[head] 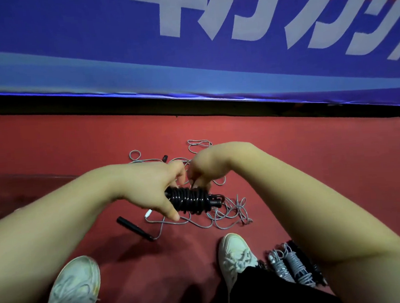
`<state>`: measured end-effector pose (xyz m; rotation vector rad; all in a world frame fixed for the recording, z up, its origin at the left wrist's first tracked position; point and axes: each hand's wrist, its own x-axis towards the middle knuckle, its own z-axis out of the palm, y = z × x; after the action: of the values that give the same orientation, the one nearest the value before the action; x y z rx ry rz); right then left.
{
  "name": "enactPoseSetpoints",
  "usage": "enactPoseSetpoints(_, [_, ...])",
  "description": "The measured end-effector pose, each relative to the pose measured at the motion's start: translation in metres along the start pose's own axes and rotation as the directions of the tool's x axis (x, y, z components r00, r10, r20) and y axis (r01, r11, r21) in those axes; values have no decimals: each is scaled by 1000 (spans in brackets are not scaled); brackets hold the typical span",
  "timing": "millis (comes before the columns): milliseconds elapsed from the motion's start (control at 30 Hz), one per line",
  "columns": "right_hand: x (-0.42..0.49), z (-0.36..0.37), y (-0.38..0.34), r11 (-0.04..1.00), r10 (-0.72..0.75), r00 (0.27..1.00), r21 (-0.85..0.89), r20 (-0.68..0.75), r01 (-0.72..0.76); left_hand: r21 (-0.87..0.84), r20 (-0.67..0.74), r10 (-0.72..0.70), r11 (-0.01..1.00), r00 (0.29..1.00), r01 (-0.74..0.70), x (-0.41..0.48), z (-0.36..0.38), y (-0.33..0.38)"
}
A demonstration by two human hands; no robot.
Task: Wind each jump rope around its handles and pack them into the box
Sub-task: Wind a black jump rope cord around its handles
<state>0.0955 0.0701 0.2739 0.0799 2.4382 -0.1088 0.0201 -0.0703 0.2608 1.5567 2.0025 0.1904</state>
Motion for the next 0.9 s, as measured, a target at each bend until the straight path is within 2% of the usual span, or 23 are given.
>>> enactPoseSetpoints(33, [0,-3,-9,993,29,1000,-110,-5,-30,46,29,-42,998,999,40,4,2,2])
enactPoseSetpoints(100, [-5,-10,-24,941,42,991,-327,-128,-83,87,16,-129,988,992,127,11,7,2])
enactPoseSetpoints(167, [-11,-14,-35,916,52,974,-379,-219,-134,50,-54,-217,974,975,220,17,13,-5])
enactPoseSetpoints(300, [-18,-15,-49,917,149,909,-290,-388,-274,-259,-204,-347,921,915,291,21,14,-13])
enactPoseSetpoints(400, [-25,-13,-53,910,122,806,-258,-580,-323,-325,-368,-371,910,853,256,20,8,-15])
enactPoseSetpoints(467, [-27,-9,-45,956,81,713,-148,-697,-253,-392,-475,-343,907,811,154,18,3,-18])
enactPoseSetpoints(533, [-26,-4,-30,996,88,576,90,-813,-26,-486,-560,-318,874,765,8,15,0,-19])
enactPoseSetpoints(567, [-25,-1,-22,952,148,522,264,-840,155,-525,-590,-314,849,744,-59,15,-2,-19])
enactPoseSetpoints(600, [-25,3,-15,819,229,492,440,-840,370,-558,-615,-310,821,725,-122,15,-3,-20])
enactPoseSetpoints(633, [-26,6,-9,598,309,478,559,-822,574,-588,-637,-316,789,703,-178,15,-4,-21])
enactPoseSetpoints(667, [-27,10,-3,342,382,483,607,-787,717,-607,-656,-333,767,678,-210,14,-7,-25])
enactPoseSetpoints(700, [-27,12,2,109,437,502,597,-747,795,-605,-674,-360,770,645,-203,12,-10,-29])
enactPoseSetpoints(733, [-27,14,5,-69,468,517,553,-717,830,-583,-691,-383,797,613,-160,9,-13,-33])
enactPoseSetpoints(767, [-26,14,10,-159,476,521,514,-709,843,-550,-709,-396,829,583,-106,5,-16,-37])
enactPoseSetpoints(800, [-25,14,13,-158,465,515,505,-720,848,-520,-723,-401,852,563,-61,1,-18,-40])
enactPoseSetpoints(900, [-19,15,20,85,328,498,550,-803,831,-466,-736,-383,885,558,-8,-2,-20,-42])
